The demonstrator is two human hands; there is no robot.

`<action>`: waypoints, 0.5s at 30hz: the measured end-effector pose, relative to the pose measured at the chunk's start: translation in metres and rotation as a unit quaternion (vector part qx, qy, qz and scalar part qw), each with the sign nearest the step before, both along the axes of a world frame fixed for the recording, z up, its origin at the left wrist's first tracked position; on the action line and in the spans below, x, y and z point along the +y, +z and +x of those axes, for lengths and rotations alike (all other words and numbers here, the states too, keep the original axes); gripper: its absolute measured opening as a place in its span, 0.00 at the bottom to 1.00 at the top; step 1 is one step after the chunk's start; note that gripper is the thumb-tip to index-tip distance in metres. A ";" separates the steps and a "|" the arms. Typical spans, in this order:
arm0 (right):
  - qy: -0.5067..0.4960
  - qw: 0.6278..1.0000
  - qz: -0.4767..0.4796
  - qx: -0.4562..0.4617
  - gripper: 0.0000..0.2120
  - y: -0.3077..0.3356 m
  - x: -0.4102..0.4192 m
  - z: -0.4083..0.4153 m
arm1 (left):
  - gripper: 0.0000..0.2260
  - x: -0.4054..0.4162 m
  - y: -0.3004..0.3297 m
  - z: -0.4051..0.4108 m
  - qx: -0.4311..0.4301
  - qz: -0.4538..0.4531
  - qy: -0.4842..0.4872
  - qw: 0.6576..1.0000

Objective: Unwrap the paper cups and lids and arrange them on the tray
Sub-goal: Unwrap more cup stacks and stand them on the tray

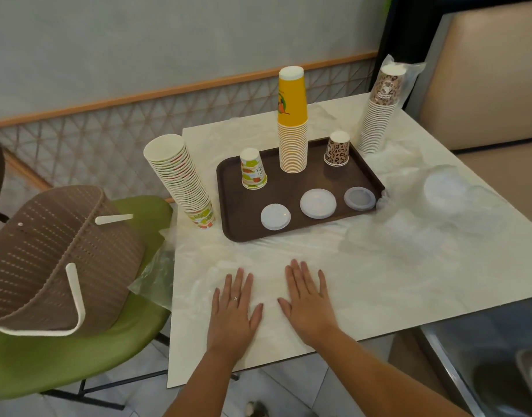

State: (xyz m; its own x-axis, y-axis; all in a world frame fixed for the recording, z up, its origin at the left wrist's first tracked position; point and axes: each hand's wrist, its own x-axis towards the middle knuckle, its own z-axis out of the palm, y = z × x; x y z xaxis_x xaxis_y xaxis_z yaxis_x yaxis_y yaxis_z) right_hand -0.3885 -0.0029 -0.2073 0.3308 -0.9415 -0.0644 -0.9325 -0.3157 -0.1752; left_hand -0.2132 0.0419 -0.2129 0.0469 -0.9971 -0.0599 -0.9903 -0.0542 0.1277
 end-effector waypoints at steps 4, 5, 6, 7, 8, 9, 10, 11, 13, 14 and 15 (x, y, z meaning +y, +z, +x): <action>-0.024 1.000 0.000 0.008 0.31 -0.001 -0.006 -0.021 | 0.28 0.001 0.000 0.000 0.010 -0.003 0.006 1.000; -0.028 1.000 0.004 0.008 0.30 -0.003 -0.007 -0.026 | 0.28 0.001 -0.001 0.000 0.010 -0.006 0.004 1.000; -0.031 0.999 0.010 0.012 0.29 -0.004 -0.009 -0.031 | 0.28 0.000 -0.002 0.000 0.009 -0.009 0.001 1.000; -0.037 0.999 0.019 0.021 0.29 -0.007 -0.011 -0.036 | 0.28 0.000 -0.002 0.000 0.008 -0.012 0.001 1.000; -0.042 0.998 0.042 0.023 0.31 -0.007 -0.014 -0.041 | 0.28 0.000 -0.002 -0.001 0.011 -0.013 0.002 1.000; -0.054 0.997 0.044 0.029 0.33 -0.005 -0.014 -0.046 | 0.29 0.000 -0.001 -0.001 0.016 -0.014 0.003 1.000; -0.067 0.996 0.046 0.033 0.35 0.000 -0.014 -0.051 | 0.29 0.001 -0.001 -0.001 0.020 -0.015 0.000 1.000; -0.062 0.996 0.029 0.049 0.39 0.006 -0.015 -0.057 | 0.29 0.001 0.000 -0.001 0.024 -0.016 -0.003 1.000; -0.046 0.997 0.058 0.037 0.46 0.008 -0.015 -0.066 | 0.28 0.001 0.001 -0.002 0.019 -0.008 0.001 1.000; -0.051 0.996 0.065 0.024 0.47 0.009 -0.016 -0.067 | 0.27 0.000 0.002 -0.004 0.010 0.000 0.009 1.000; -0.056 0.996 0.061 0.034 0.45 0.009 -0.016 -0.067 | 0.27 -0.003 0.004 -0.010 0.001 0.006 0.020 1.000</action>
